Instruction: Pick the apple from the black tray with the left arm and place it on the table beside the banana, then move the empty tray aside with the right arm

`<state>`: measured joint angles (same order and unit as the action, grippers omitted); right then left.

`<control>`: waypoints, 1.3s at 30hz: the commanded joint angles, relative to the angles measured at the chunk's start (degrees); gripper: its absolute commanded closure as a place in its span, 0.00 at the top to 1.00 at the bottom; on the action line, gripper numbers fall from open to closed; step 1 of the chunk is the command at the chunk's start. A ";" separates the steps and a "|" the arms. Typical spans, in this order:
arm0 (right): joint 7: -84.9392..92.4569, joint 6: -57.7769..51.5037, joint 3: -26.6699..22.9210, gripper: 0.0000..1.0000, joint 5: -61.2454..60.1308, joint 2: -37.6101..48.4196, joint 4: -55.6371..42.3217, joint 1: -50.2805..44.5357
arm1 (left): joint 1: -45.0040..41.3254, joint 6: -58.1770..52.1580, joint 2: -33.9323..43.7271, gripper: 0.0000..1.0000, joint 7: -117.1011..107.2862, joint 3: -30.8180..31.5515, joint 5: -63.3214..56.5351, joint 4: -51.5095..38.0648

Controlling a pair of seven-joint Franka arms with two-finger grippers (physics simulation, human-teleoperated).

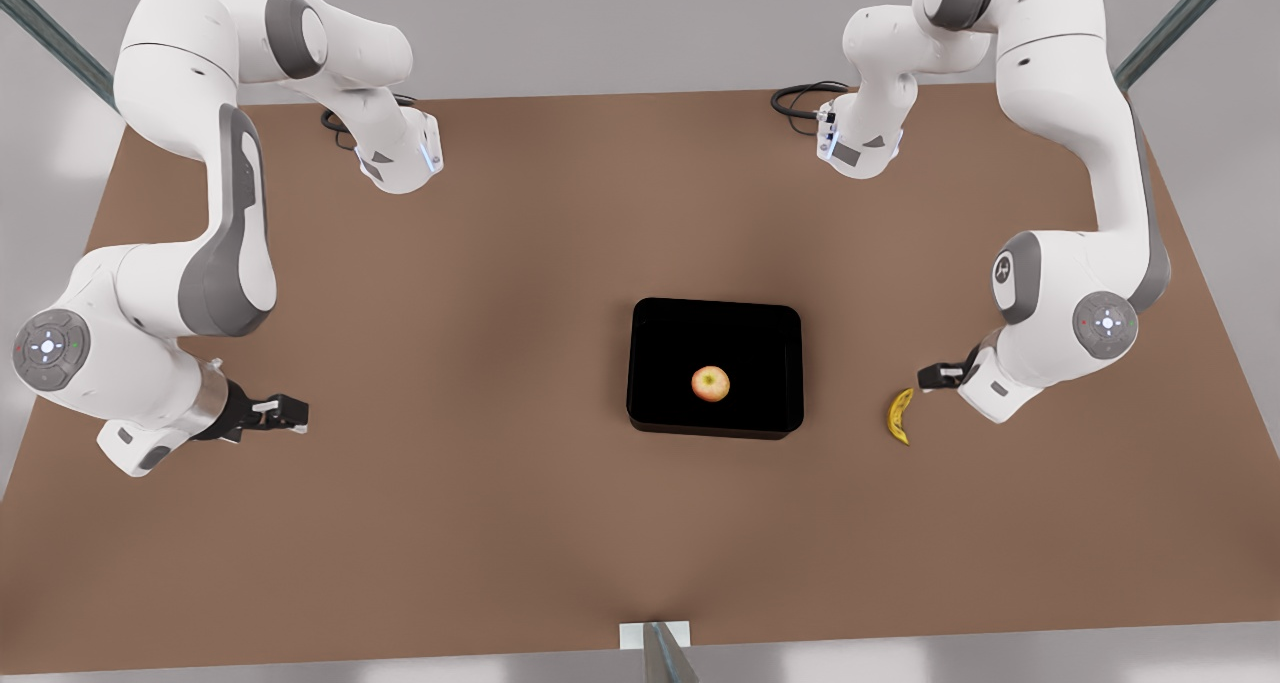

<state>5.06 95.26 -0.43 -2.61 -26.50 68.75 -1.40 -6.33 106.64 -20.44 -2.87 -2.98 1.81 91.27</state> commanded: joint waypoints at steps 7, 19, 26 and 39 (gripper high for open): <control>1.10 -0.07 -0.01 1.00 -0.03 0.13 -0.02 -0.01 | -20.29 1.90 -2.41 1.00 -25.86 1.84 -0.32 -7.24; 1.18 -0.07 -0.01 1.00 -0.03 0.13 -0.02 -0.01 | -25.92 19.91 -19.38 1.00 -38.18 2.10 -4.36 -6.90; 1.10 -0.07 0.08 1.00 -0.03 0.04 -0.02 -0.09 | -29.35 23.79 -17.79 1.00 -43.98 2.19 -5.59 -1.88; 1.10 -0.07 0.08 1.00 -0.03 0.04 -0.02 -0.10 | -31.02 30.73 -18.94 1.00 -43.19 2.10 -10.86 4.53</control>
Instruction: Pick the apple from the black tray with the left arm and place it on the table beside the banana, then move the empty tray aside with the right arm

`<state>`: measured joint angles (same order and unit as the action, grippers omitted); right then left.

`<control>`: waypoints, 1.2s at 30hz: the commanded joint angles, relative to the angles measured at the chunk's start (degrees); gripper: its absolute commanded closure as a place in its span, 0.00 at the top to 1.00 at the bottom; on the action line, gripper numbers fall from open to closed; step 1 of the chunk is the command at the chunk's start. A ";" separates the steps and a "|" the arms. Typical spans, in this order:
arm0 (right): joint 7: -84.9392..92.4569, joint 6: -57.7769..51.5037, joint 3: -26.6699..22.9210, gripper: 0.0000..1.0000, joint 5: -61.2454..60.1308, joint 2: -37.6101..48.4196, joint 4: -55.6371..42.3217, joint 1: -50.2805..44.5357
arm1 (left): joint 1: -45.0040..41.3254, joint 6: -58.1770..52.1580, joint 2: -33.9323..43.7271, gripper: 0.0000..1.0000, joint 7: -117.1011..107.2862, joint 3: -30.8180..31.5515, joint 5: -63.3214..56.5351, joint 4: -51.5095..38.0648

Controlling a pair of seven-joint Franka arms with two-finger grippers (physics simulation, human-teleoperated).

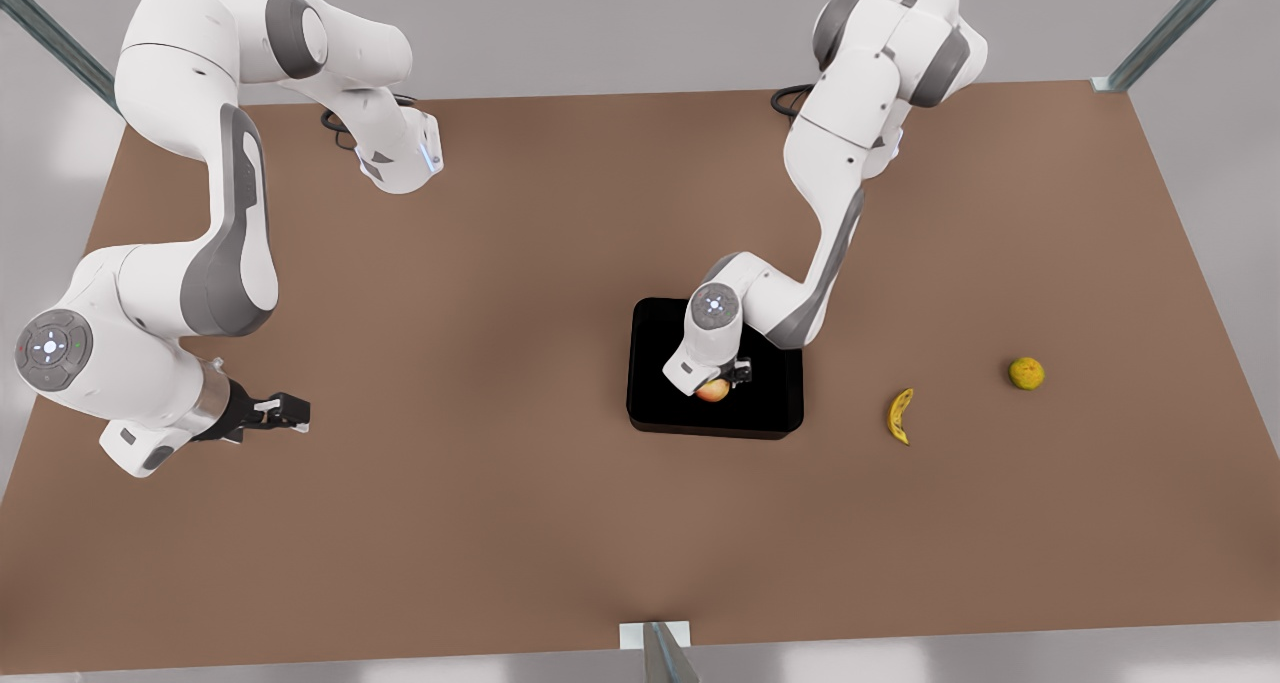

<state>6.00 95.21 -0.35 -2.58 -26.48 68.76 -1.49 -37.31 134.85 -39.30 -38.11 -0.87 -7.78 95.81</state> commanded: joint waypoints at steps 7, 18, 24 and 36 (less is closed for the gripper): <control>0.15 -0.03 0.00 1.00 -0.06 0.11 -0.03 0.00 | 0.04 5.68 0.01 1.00 -8.73 -0.01 -3.73 2.98; 0.15 -0.03 0.00 1.00 0.03 0.03 -0.03 0.00 | 0.22 5.07 -0.08 0.83 -8.12 -0.19 -3.91 3.07; 0.15 -0.03 0.00 1.00 -0.06 0.03 -0.03 -0.27 | 12.25 -20.15 12.75 0.85 22.19 -0.54 -1.89 1.40; -2.12 -0.03 0.17 1.00 1.35 -0.76 -0.12 -4.65 | 40.82 -8.73 -0.34 0.86 60.70 -0.45 -0.57 -3.08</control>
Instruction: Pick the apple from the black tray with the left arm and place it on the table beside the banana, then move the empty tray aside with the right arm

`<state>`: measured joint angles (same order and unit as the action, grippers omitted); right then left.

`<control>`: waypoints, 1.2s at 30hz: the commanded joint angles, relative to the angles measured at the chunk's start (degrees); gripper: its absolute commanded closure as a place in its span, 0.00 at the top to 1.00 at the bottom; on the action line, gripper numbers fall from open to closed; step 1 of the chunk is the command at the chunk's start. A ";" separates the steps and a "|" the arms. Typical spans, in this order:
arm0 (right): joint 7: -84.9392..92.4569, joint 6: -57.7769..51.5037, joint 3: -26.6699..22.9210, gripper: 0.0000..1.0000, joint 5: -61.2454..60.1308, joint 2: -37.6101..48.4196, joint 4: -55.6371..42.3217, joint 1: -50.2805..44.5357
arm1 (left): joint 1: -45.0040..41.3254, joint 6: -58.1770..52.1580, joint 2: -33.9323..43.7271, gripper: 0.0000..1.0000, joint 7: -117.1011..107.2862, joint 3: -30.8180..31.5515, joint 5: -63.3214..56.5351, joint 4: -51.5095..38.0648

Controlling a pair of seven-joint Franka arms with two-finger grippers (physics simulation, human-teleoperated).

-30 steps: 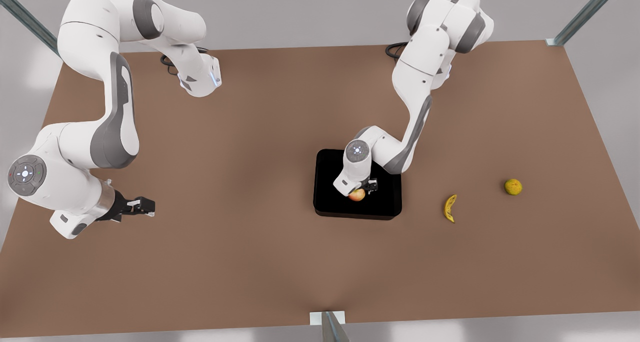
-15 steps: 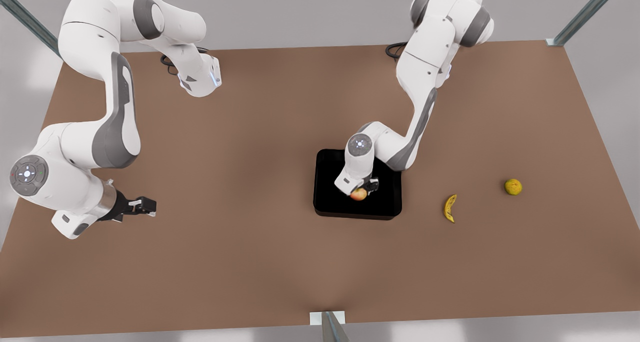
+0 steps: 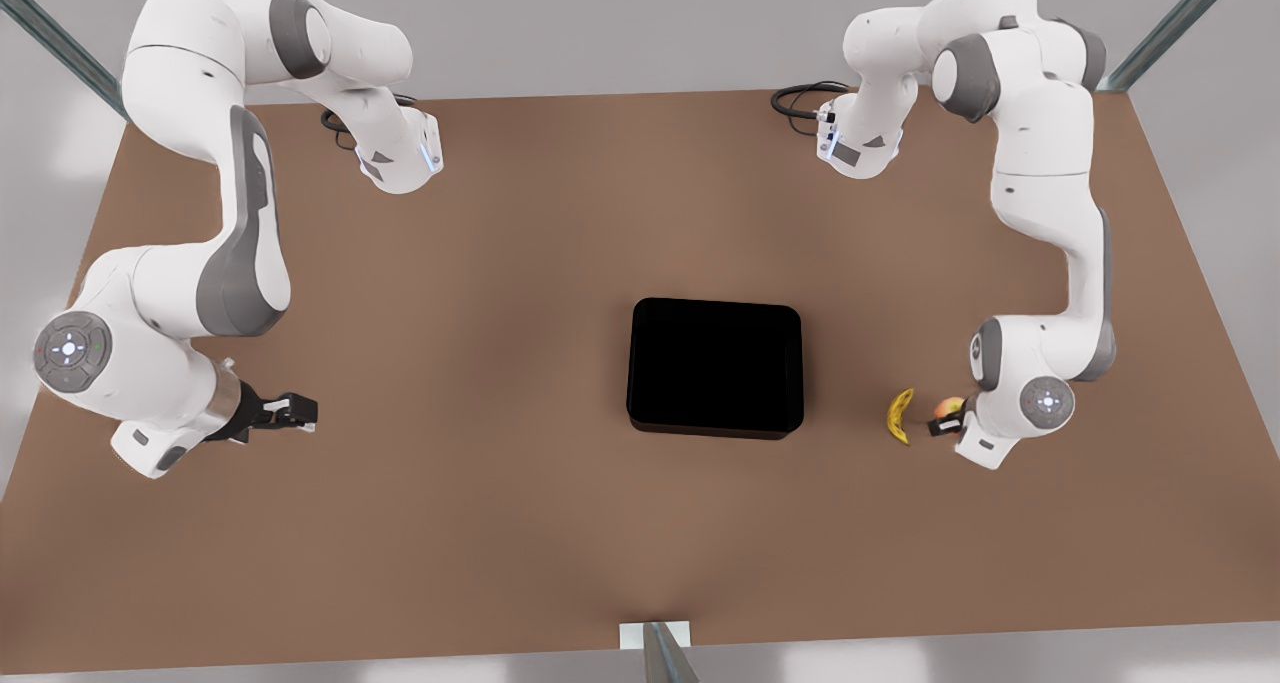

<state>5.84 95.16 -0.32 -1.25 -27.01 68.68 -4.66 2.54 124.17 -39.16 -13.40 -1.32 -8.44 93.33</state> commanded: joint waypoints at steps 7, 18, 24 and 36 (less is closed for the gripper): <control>-54.76 -2.09 0.06 1.00 0.98 0.38 -3.73 -25.39 | -0.96 -10.91 4.71 1.00 14.29 0.26 12.68 -10.49; -79.49 8.98 0.85 1.00 -6.66 -4.89 -5.84 -31.02 | -1.48 -20.28 28.00 1.00 16.65 0.18 12.75 -4.12; -80.63 16.54 4.80 1.00 -5.87 -9.19 -5.67 -31.55 | -1.48 -20.37 27.82 1.00 16.74 0.18 12.75 -4.12; -73.51 27.36 7.35 1.00 5.02 -10.52 6.81 -31.73 | -1.66 -20.02 26.77 1.00 17.18 0.18 12.57 -4.03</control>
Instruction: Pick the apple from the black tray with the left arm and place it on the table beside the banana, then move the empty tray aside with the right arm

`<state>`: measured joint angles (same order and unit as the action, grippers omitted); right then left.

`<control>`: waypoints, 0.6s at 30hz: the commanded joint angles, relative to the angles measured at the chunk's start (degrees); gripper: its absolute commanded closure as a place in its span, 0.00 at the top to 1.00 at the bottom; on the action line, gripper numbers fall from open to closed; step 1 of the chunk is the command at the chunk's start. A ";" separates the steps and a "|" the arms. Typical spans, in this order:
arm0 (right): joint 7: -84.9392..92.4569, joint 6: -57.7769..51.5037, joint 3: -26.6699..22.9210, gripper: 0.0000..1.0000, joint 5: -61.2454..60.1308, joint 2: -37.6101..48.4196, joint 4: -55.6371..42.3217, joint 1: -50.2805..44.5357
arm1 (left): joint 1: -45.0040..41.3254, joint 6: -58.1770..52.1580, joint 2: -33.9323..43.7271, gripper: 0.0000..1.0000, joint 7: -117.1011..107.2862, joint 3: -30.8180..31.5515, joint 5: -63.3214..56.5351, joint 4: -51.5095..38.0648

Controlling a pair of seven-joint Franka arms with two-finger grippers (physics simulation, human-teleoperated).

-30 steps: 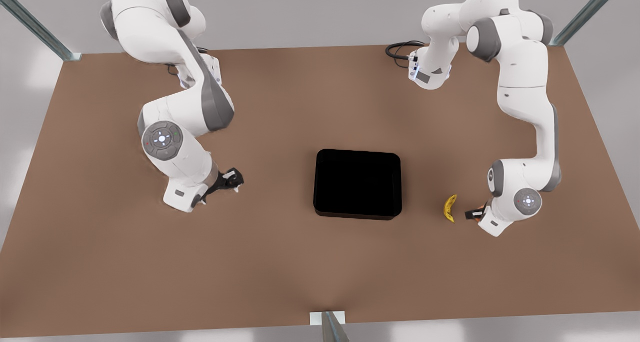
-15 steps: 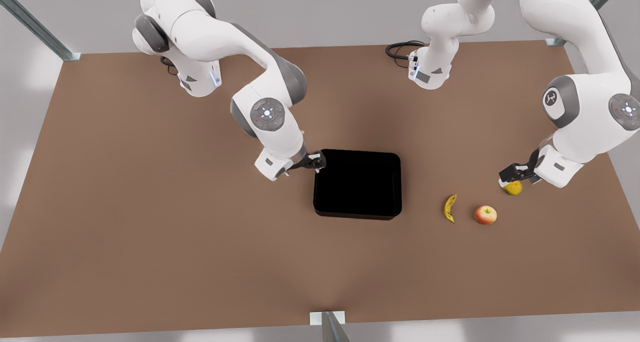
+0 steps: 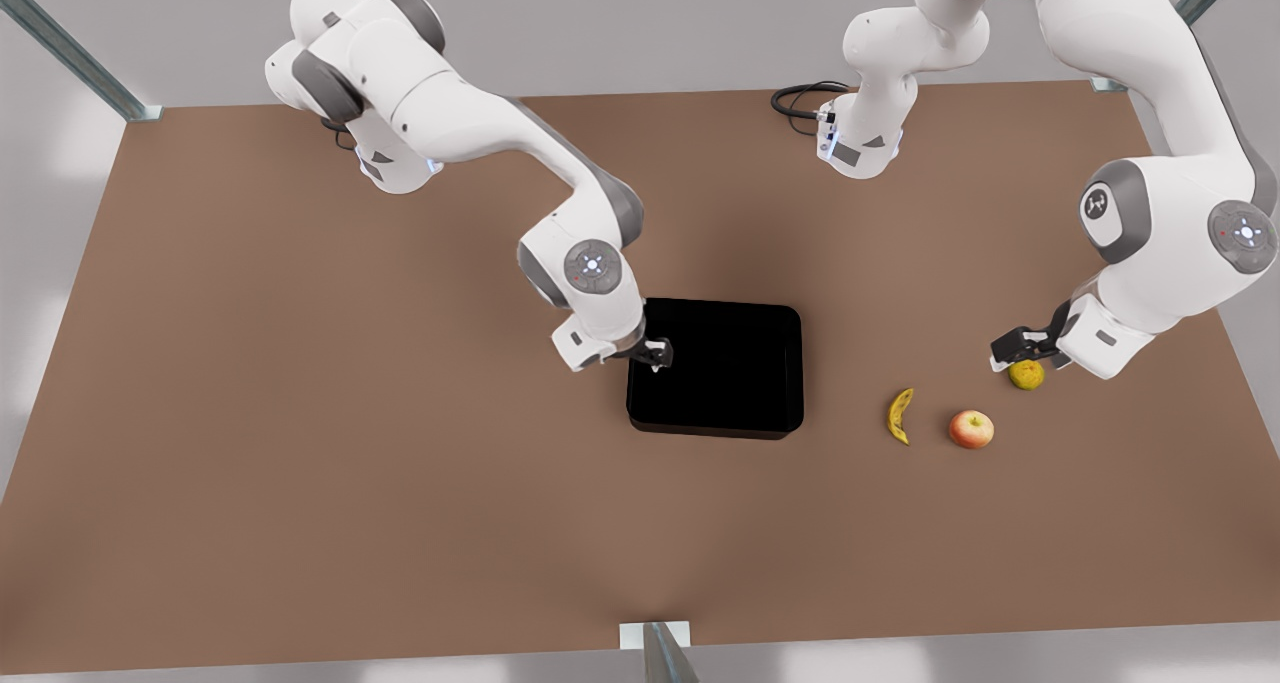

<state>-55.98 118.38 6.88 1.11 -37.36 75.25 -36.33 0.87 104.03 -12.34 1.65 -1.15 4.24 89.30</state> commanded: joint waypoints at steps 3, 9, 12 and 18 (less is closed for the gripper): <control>-12.22 13.10 0.76 1.00 3.64 1.94 7.45 0.03 | 0.01 0.13 -0.14 1.00 2.13 0.00 -0.10 0.00; -11.61 14.33 0.76 1.00 5.22 -0.16 8.51 0.12 | 0.01 0.13 -0.49 1.00 2.13 0.00 -0.10 0.00; -11.34 14.77 0.85 1.00 6.36 -1.40 8.68 0.12 | 0.01 0.21 -0.49 1.00 2.13 0.00 -0.10 0.00; -9.23 14.86 3.40 1.00 8.65 -2.36 10.70 0.03 | 0.01 0.30 -0.75 1.00 2.13 0.00 -0.19 0.00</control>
<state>-62.88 132.27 9.98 8.35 -39.73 85.61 -36.30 0.88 104.25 -13.10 3.04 -1.15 4.13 89.34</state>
